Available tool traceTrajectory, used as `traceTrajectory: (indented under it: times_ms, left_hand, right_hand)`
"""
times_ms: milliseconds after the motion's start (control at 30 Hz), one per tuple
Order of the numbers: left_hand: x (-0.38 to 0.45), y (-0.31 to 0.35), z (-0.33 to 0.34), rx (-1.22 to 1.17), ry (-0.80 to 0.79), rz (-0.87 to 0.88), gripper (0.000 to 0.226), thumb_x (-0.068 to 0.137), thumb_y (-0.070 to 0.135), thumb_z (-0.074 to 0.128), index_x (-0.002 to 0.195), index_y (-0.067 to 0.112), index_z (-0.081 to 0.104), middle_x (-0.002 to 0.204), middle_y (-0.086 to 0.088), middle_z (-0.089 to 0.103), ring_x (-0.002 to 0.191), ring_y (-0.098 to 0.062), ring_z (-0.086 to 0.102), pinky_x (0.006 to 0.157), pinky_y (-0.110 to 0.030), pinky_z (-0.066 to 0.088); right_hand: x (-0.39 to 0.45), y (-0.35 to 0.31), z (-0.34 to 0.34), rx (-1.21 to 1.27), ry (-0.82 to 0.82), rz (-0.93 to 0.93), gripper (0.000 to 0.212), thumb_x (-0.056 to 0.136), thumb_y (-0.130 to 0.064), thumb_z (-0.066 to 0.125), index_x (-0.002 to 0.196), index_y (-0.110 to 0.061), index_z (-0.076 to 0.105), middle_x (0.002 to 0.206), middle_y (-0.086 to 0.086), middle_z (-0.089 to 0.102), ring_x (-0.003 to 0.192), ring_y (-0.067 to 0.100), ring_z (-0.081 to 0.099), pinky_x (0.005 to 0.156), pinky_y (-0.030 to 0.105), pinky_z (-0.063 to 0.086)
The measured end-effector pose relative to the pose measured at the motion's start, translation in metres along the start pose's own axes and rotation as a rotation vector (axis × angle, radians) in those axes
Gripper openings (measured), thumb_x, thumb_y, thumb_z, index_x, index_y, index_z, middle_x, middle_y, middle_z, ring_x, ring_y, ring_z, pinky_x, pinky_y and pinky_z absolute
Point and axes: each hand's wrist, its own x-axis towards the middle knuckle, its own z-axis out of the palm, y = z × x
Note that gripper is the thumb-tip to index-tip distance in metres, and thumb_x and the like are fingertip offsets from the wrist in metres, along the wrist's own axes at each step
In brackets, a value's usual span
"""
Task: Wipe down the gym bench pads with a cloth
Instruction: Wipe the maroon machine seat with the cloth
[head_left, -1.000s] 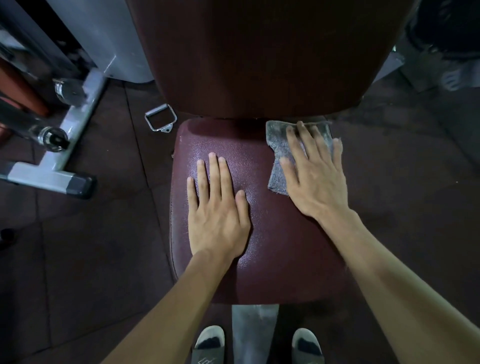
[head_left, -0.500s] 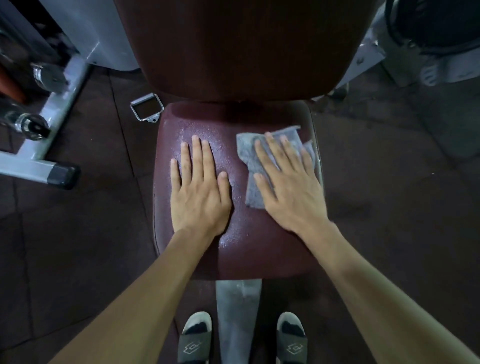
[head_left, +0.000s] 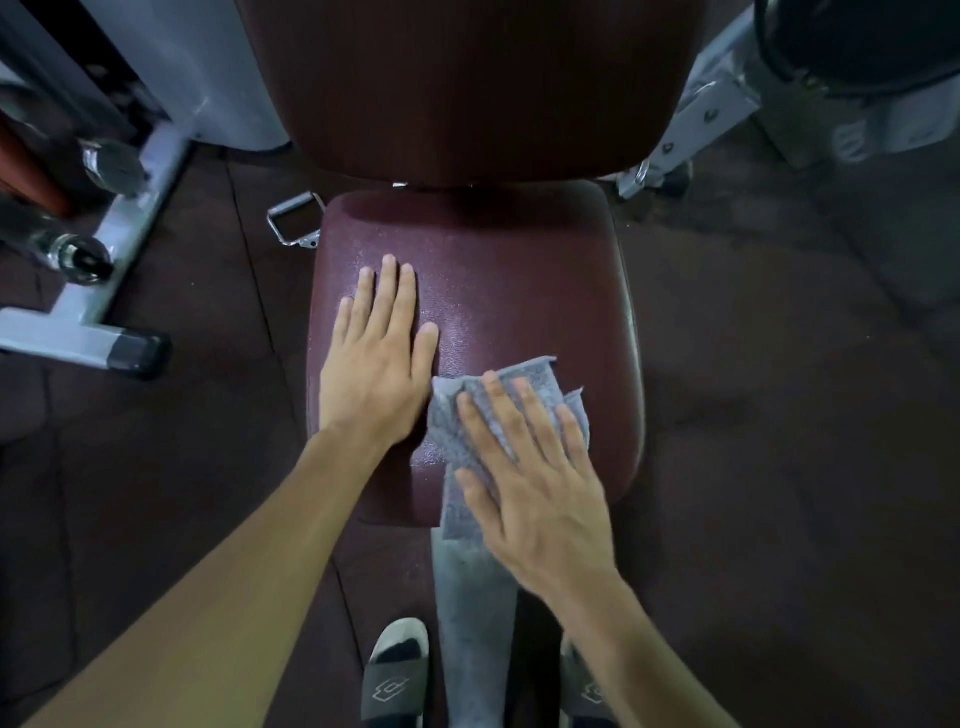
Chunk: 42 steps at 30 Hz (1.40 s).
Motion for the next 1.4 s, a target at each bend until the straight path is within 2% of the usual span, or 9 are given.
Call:
traceTrajectory:
  times_ms: [167, 333, 533, 733, 900, 1033, 1133, 1267, 1400]
  left_hand:
    - [-0.003, 0.004, 0.004, 0.068, 0.048, -0.014, 0.063, 0.109, 0.042, 0.017, 0.165, 0.015, 0.008, 0.173, -0.003, 0.001, 0.159, -0.021, -0.003, 0.130, -0.040, 0.000]
    - [-0.005, 0.004, 0.006, 0.089, 0.067, -0.018, 0.062, 0.109, 0.040, 0.016, 0.164, 0.015, 0.006, 0.173, -0.003, 0.000, 0.159, -0.020, -0.005, 0.130, -0.041, 0.001]
    - [-0.007, 0.005, 0.004, 0.024, 0.099, -0.022, 0.061, 0.109, 0.032, 0.019, 0.164, 0.009, 0.005, 0.172, -0.009, -0.003, 0.159, -0.020, 0.000, 0.130, -0.038, 0.005]
    - [-0.014, 0.006, -0.005, -0.121, 0.036, -0.031, 0.057, 0.111, 0.023, 0.024, 0.163, 0.006, 0.010, 0.172, -0.012, 0.001, 0.159, -0.022, 0.001, 0.130, -0.037, 0.002]
    - [-0.043, 0.020, -0.029, -0.233, -0.113, -0.054, 0.056, 0.111, 0.025, 0.022, 0.163, 0.011, 0.010, 0.173, -0.005, 0.002, 0.158, -0.012, -0.005, 0.125, -0.024, -0.007]
    - [-0.060, 0.053, -0.070, -0.164, -0.262, 0.015, 0.053, 0.111, 0.029, 0.027, 0.161, 0.013, 0.024, 0.170, -0.005, 0.020, 0.159, -0.017, 0.009, 0.129, -0.033, 0.004]
    - [-0.063, 0.105, -0.108, -0.149, -0.269, 0.080, 0.048, 0.108, 0.025, 0.039, 0.155, 0.012, 0.040, 0.163, -0.009, 0.038, 0.153, -0.023, 0.029, 0.127, -0.039, 0.020]
    - [-0.053, 0.206, -0.154, -0.166, -0.271, 0.282, 0.035, 0.100, 0.019, 0.051, 0.133, 0.014, 0.062, 0.139, -0.006, 0.061, 0.128, -0.028, 0.054, 0.111, -0.040, 0.035]
    - [-0.040, 0.330, -0.194, -0.206, -0.282, 0.517, 0.027, 0.096, 0.020, 0.056, 0.118, 0.012, 0.068, 0.121, -0.005, 0.068, 0.110, -0.029, 0.061, 0.101, -0.045, 0.045]
  right_hand:
    - [0.047, 0.065, -0.016, 0.079, 0.027, 0.253, 0.061, 0.106, -0.048, 0.025, 0.163, -0.028, 0.017, 0.171, -0.001, 0.009, 0.158, 0.020, 0.004, 0.126, 0.046, 0.005]
    - [0.134, 0.061, -0.016, 0.004, -0.007, 0.311, 0.064, 0.106, -0.050, 0.021, 0.163, -0.027, 0.004, 0.172, 0.001, -0.002, 0.158, 0.023, -0.006, 0.126, 0.047, -0.003]
    - [0.101, 0.031, -0.015, -0.018, -0.087, 0.019, 0.074, 0.100, -0.067, 0.012, 0.163, -0.029, 0.003, 0.171, -0.002, -0.005, 0.158, 0.020, -0.009, 0.127, 0.046, -0.007]
    - [0.045, 0.026, -0.013, 0.064, -0.086, -0.075, 0.059, 0.107, -0.053, 0.017, 0.162, -0.032, 0.018, 0.170, -0.006, 0.013, 0.158, 0.015, 0.005, 0.128, 0.046, 0.005]
    - [0.002, 0.041, -0.028, 0.321, -0.193, -0.233, 0.052, 0.107, -0.046, 0.030, 0.157, -0.032, 0.031, 0.166, -0.012, 0.027, 0.156, 0.008, 0.011, 0.128, 0.037, 0.000]
    - [-0.032, 0.050, -0.075, 0.615, -0.161, 0.041, 0.039, 0.103, -0.026, 0.047, 0.142, -0.023, 0.053, 0.139, -0.004, 0.061, 0.134, 0.016, 0.051, 0.123, 0.041, 0.027]
    - [-0.057, 0.059, -0.136, 0.665, -0.053, 0.248, 0.029, 0.107, -0.022, 0.047, 0.135, -0.021, 0.055, 0.117, -0.009, 0.064, 0.104, 0.017, 0.063, 0.094, 0.046, 0.051]
    - [-0.100, 0.083, -0.234, 0.631, 0.135, 0.432, 0.030, 0.108, -0.023, 0.046, 0.137, -0.018, 0.055, 0.124, -0.008, 0.063, 0.109, 0.014, 0.062, 0.093, 0.041, 0.053]
    - [-0.148, 0.123, -0.323, 0.506, 0.305, 0.558, 0.032, 0.108, -0.028, 0.040, 0.134, -0.020, 0.056, 0.120, -0.010, 0.062, 0.104, 0.013, 0.063, 0.090, 0.038, 0.053]
